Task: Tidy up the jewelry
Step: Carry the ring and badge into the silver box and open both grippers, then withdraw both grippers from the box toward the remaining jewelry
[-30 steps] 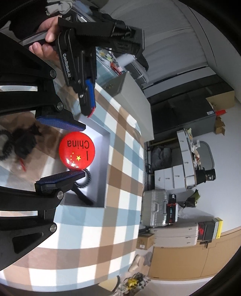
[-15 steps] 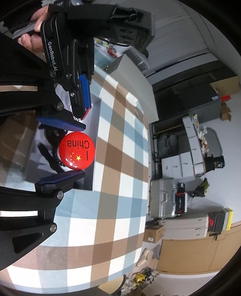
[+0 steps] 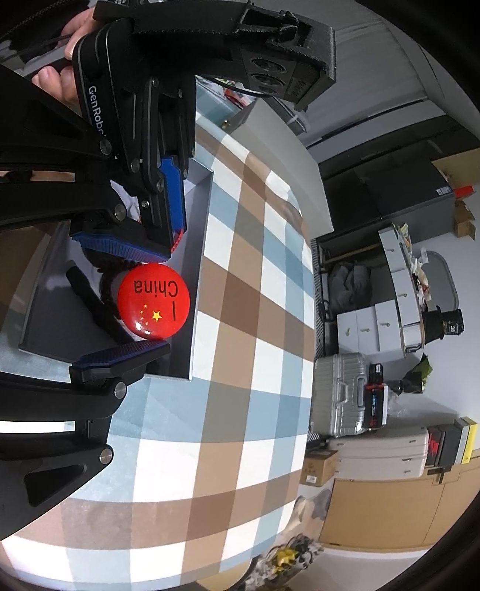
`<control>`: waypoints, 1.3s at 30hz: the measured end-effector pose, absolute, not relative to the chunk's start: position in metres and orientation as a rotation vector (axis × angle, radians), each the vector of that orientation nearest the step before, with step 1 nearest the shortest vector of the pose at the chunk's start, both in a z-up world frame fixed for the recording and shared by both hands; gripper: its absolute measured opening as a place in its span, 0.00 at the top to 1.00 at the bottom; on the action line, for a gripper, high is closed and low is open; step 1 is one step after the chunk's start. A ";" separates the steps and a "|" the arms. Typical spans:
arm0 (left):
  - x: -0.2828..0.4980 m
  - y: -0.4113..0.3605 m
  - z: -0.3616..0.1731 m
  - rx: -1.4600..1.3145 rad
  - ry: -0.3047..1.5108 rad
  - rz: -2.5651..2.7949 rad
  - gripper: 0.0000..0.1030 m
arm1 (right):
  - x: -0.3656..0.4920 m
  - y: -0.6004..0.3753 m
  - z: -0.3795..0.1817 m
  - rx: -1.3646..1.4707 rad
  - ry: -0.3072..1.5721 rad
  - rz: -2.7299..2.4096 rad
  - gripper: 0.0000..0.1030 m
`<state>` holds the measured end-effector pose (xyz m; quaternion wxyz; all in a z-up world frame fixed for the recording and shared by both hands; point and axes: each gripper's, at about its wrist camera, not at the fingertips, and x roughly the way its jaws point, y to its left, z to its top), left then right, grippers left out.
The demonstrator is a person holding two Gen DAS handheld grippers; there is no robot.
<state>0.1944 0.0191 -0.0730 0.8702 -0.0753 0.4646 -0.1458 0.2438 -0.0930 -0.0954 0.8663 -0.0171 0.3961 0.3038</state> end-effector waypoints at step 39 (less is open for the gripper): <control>0.095 0.025 -0.043 -0.150 0.824 -0.276 0.44 | 0.114 -0.153 -0.046 0.098 0.612 0.630 0.10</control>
